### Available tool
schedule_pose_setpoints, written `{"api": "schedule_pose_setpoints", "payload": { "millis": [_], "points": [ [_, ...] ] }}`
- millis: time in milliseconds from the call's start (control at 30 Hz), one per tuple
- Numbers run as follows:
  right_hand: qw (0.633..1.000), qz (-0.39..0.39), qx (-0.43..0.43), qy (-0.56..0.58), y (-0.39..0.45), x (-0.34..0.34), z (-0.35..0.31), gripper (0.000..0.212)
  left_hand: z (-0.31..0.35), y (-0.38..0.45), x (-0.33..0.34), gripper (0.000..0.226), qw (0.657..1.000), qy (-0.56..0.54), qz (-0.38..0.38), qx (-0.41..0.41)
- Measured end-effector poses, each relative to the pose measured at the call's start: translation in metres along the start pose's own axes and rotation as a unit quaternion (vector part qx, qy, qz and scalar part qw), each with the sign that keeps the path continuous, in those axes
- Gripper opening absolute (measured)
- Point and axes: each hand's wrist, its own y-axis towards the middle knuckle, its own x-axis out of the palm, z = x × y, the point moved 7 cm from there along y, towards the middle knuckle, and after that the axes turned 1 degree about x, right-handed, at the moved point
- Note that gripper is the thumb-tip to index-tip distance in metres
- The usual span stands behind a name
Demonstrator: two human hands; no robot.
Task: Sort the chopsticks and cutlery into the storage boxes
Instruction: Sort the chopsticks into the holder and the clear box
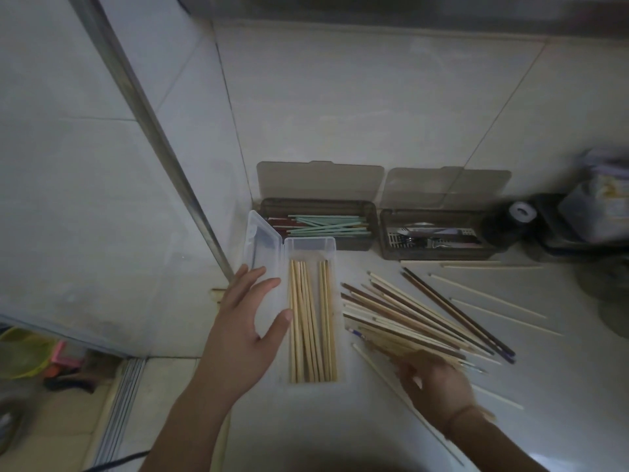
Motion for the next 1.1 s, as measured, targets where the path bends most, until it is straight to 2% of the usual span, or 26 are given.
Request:
{"api": "schedule_pose_setpoints", "payload": {
  "millis": [67,133,200,267,367,467,567,633,700,800,933,1000,1100],
  "points": [
    [0.998,-0.058,0.007,-0.028,-0.017,0.014,0.003,0.022,0.002,0.000,-0.001,0.056,1.000,-0.001,0.000,0.000],
    [0.995,-0.074,0.013,-0.064,-0.026,0.022,-0.003,0.034,0.004,0.000,-0.001,0.056,1.000,-0.001,-0.001,-0.005],
    [0.995,-0.062,0.002,-0.084,-0.031,0.030,-0.010,0.031,0.005,0.000,-0.001,0.059,1.000,0.003,-0.002,-0.012],
    [0.993,-0.088,0.024,-0.075,-0.033,0.039,-0.008,0.020,0.006,0.000,-0.002,0.060,1.000,0.005,-0.004,-0.016],
    [0.992,-0.103,0.041,-0.063,-0.032,0.039,0.001,0.029,0.006,0.000,-0.004,0.060,1.000,0.005,-0.003,-0.017],
    [0.992,-0.090,0.063,0.054,-0.017,0.013,-0.005,0.010,0.004,-0.001,-0.004,0.059,1.000,0.002,-0.003,-0.018],
    [0.980,-0.003,0.063,0.188,0.012,-0.027,-0.025,0.025,0.001,-0.001,-0.003,0.059,1.000,0.002,0.000,-0.015],
    [0.972,0.039,0.026,0.232,0.032,-0.051,-0.053,0.037,-0.003,-0.001,-0.002,0.058,1.000,0.003,0.000,-0.011],
    [0.958,0.050,-0.007,0.281,0.052,-0.061,-0.086,0.034,-0.005,0.000,-0.001,0.054,1.000,-0.003,0.002,-0.004],
    [0.940,0.011,-0.006,0.340,0.080,-0.051,-0.130,0.031,-0.007,0.001,-0.001,0.051,1.000,-0.004,0.008,0.005],
    [0.966,-0.019,-0.042,0.255,0.108,-0.023,-0.173,0.040,-0.007,0.002,0.000,0.052,1.000,-0.006,0.011,0.007],
    [0.977,-0.088,-0.046,0.188,0.115,0.005,-0.181,0.045,-0.006,0.002,-0.001,0.052,1.000,-0.012,0.013,0.006],
    [0.970,-0.215,-0.027,0.111,0.112,0.045,-0.182,0.050,-0.007,0.000,-0.002,0.052,1.000,-0.012,0.016,0.002]
  ]
}}
